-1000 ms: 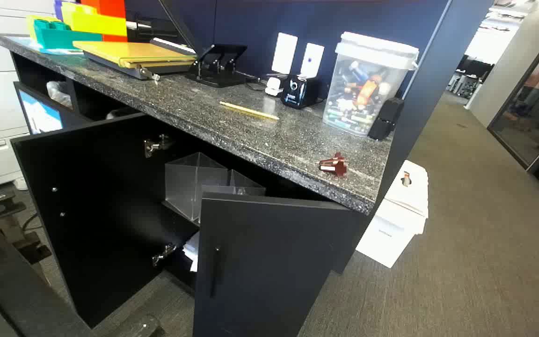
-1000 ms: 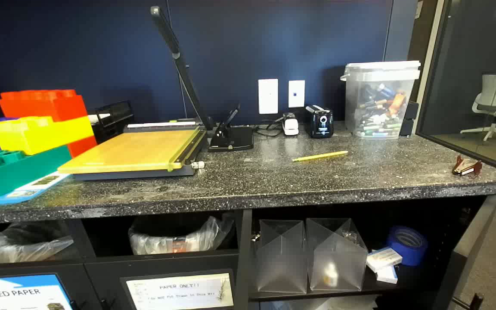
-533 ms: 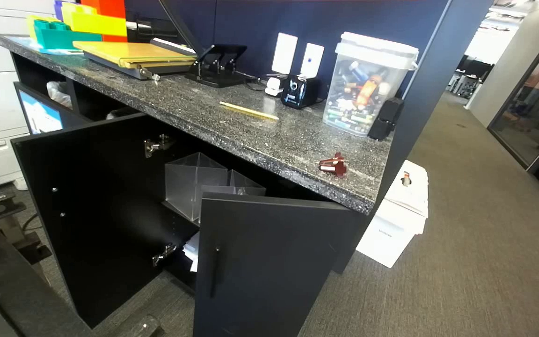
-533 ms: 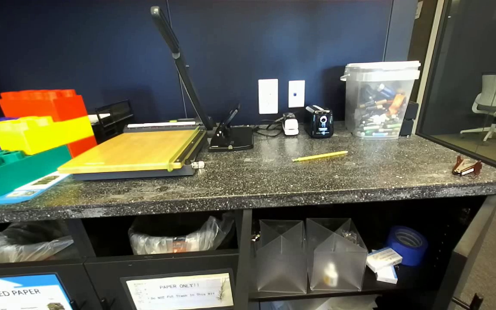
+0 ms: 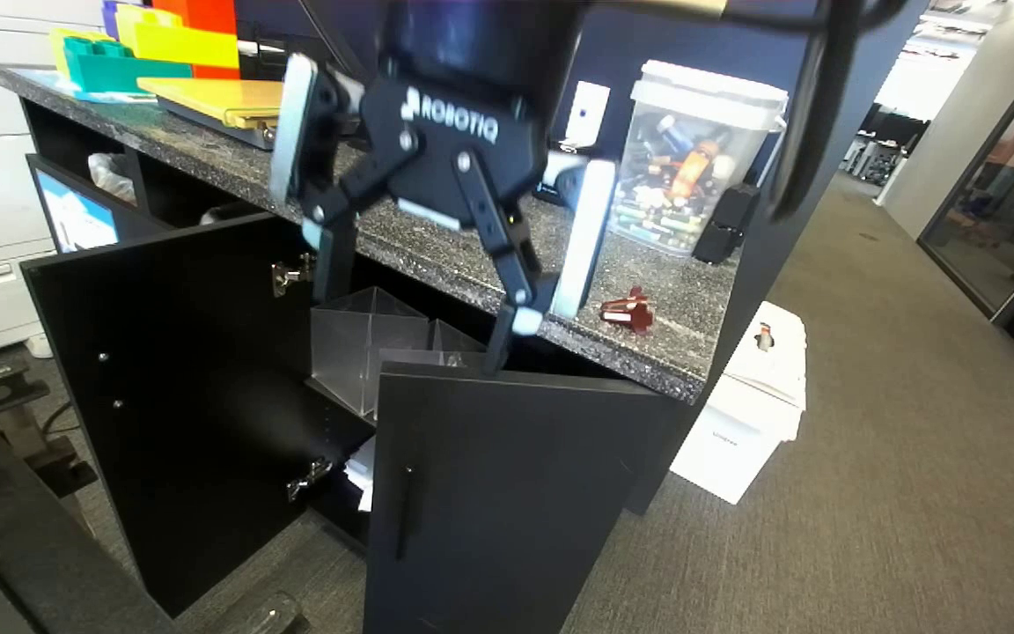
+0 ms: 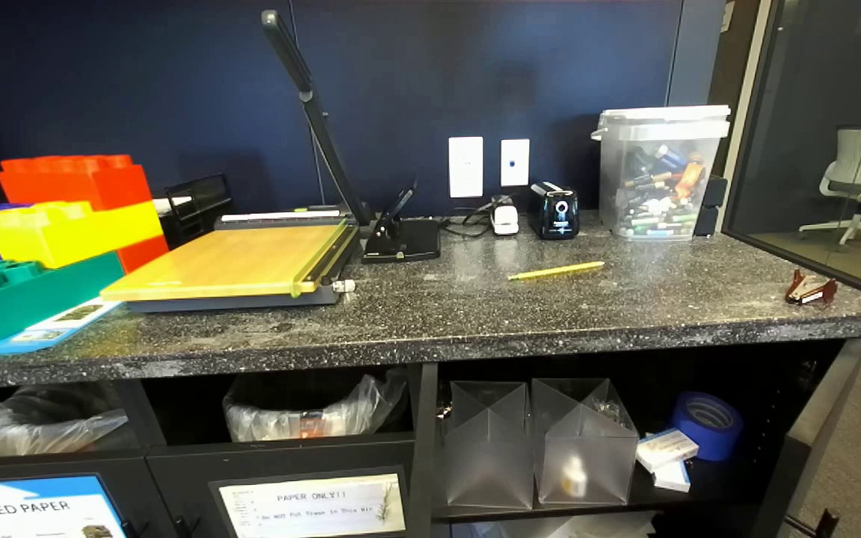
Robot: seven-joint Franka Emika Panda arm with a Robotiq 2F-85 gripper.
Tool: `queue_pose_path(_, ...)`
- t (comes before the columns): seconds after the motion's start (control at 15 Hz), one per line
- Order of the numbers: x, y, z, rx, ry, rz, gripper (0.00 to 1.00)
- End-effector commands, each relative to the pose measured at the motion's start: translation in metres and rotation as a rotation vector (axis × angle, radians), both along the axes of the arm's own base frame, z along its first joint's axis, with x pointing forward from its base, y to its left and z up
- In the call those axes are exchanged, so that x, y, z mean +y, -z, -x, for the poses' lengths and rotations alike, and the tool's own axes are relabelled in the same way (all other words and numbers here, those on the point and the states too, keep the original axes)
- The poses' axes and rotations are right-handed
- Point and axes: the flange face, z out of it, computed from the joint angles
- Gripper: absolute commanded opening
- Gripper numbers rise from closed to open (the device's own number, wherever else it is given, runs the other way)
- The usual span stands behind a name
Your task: Close the right cabinet door
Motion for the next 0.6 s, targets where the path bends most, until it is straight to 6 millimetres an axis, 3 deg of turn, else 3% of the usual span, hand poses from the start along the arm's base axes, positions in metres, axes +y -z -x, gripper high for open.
queue_pose_path(0.0,-0.007,0.077,-0.033,0.051,-0.029,0.075,1.0)
queue_pose_path(0.33,-0.006,0.16,-0.07,0.064,-0.065,0.165,1.0)
queue_pose_path(0.53,0.003,0.193,-0.093,0.041,-0.075,0.179,1.0)
